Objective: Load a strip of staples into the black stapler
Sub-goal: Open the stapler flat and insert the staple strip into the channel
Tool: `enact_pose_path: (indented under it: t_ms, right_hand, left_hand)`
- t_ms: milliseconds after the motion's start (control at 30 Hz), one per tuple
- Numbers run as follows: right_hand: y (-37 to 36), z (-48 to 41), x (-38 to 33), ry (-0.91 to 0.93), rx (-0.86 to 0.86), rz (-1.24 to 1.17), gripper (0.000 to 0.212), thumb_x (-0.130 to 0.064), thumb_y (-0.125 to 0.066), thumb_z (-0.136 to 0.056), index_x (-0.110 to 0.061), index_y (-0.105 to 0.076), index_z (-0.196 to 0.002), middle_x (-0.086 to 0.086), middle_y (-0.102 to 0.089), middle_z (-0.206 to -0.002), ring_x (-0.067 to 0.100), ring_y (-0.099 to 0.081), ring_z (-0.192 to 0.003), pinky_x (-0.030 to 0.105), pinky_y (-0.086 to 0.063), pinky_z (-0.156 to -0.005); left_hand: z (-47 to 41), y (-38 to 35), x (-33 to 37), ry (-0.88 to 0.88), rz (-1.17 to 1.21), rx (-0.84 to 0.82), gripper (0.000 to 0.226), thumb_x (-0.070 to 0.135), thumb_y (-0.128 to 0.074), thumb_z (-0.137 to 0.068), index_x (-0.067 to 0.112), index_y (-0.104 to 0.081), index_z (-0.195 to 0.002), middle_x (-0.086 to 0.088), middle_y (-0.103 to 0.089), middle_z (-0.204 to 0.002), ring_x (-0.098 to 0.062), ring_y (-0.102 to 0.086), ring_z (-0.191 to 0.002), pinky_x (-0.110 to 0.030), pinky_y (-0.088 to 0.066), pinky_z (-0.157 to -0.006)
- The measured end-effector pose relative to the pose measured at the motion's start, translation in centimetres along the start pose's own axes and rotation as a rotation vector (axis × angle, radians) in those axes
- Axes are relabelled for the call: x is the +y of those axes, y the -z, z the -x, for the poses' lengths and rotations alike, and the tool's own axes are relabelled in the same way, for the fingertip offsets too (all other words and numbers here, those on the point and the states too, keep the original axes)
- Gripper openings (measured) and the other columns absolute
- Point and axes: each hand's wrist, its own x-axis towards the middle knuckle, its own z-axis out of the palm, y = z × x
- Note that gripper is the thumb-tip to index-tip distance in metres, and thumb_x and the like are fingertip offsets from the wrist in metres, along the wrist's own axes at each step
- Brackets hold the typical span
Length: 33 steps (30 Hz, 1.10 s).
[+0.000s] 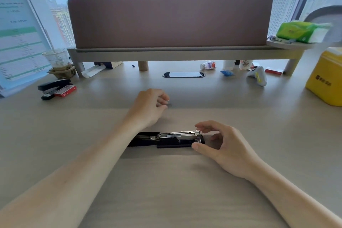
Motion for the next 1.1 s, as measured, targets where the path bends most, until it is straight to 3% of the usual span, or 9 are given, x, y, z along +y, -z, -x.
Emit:
enact_pose_path:
  t_ms: [167,300,500,600,700,800,933,1100]
  right_hand:
    - [0.0,-2.0,-1.7,0.063,0.104,-0.19,0.016,-0.031,-0.076,-0.091,-0.033,-0.077,-0.107,-0.012,-0.079,-0.094,0.001,-0.071,-0.087,0.014,-0.052,-0.073]
    - [-0.1,-4.4,-3.7,0.11,0.031,-0.128,0.025,-0.04,-0.075,-0.087,-0.034,-0.075,-0.111,-0.009,-0.081,-0.088,0.006,-0.072,-0.079,0.02,-0.054,-0.071]
    - [-0.3,-5.0,-2.6,0.128,0.021,-0.148,0.01,-0.025,-0.083,-0.086,-0.027,-0.08,-0.096,-0.008,-0.083,-0.079,0.015,-0.071,-0.069,0.027,-0.056,-0.069]
    - [-0.5,-4.9,-2.1,0.13,0.056,-0.14,0.008,-0.029,-0.084,-0.085,-0.029,-0.082,-0.092,-0.01,-0.082,-0.08,0.017,-0.075,-0.076,0.035,-0.06,-0.074]
    - [-0.5,-4.8,-2.0,0.171,0.09,-0.157,0.008,-0.026,-0.085,-0.084,-0.03,-0.082,-0.091,-0.013,-0.082,-0.081,0.013,-0.074,-0.076,0.023,-0.057,-0.072]
    - [-0.6,-4.6,-2.1,0.219,0.113,-0.155,0.009,-0.023,-0.085,-0.085,-0.027,-0.083,-0.092,-0.013,-0.082,-0.083,0.013,-0.075,-0.08,0.018,-0.055,-0.075]
    - [-0.9,-4.4,-2.4,0.22,0.123,-0.187,0.009,-0.025,-0.084,-0.085,-0.025,-0.082,-0.093,-0.01,-0.083,-0.083,0.016,-0.075,-0.078,0.031,-0.061,-0.078]
    - [-1.0,-4.4,-2.7,0.126,0.078,-0.278,0.014,-0.035,-0.074,-0.088,-0.023,-0.081,-0.092,-0.003,-0.084,-0.079,0.018,-0.079,-0.076,0.055,-0.062,-0.084]
  left_hand:
    - [4.7,1.6,2.4,-0.189,0.199,0.053,0.02,0.009,-0.078,-0.09,0.02,-0.078,-0.107,0.013,-0.08,-0.096,-0.001,-0.075,-0.088,-0.01,-0.056,-0.081]
    - [6.0,1.0,2.7,-0.375,0.196,0.124,0.019,0.011,-0.08,-0.091,0.015,-0.079,-0.109,0.01,-0.082,-0.099,0.0,-0.076,-0.087,-0.012,-0.056,-0.084]
    - [6.0,0.3,2.2,-0.442,0.138,0.115,0.021,0.013,-0.081,-0.09,0.016,-0.078,-0.111,0.009,-0.081,-0.098,-0.003,-0.076,-0.087,-0.021,-0.059,-0.083]
    - [6.0,0.3,2.2,-0.326,0.252,0.095,0.02,0.018,-0.082,-0.088,0.019,-0.078,-0.108,0.012,-0.081,-0.097,-0.004,-0.077,-0.087,-0.014,-0.057,-0.083]
    - [5.4,0.6,2.0,-0.047,0.516,-0.024,0.013,0.029,-0.075,-0.093,0.021,-0.08,-0.103,0.0,-0.083,-0.09,-0.012,-0.08,-0.084,-0.031,-0.064,-0.087]
    - [5.3,0.7,1.7,0.014,0.627,-0.116,0.016,0.024,-0.071,-0.095,0.014,-0.083,-0.1,-0.007,-0.084,-0.083,-0.019,-0.081,-0.081,-0.037,-0.066,-0.081]
    - [5.4,0.8,1.7,-0.015,0.634,-0.116,0.012,0.02,-0.075,-0.091,0.014,-0.084,-0.096,-0.005,-0.084,-0.08,-0.019,-0.081,-0.078,-0.029,-0.064,-0.074]
    - [5.6,0.4,1.7,-0.071,0.566,-0.069,0.007,0.018,-0.077,-0.092,0.017,-0.084,-0.094,-0.003,-0.084,-0.08,-0.024,-0.081,-0.08,-0.045,-0.065,-0.081]
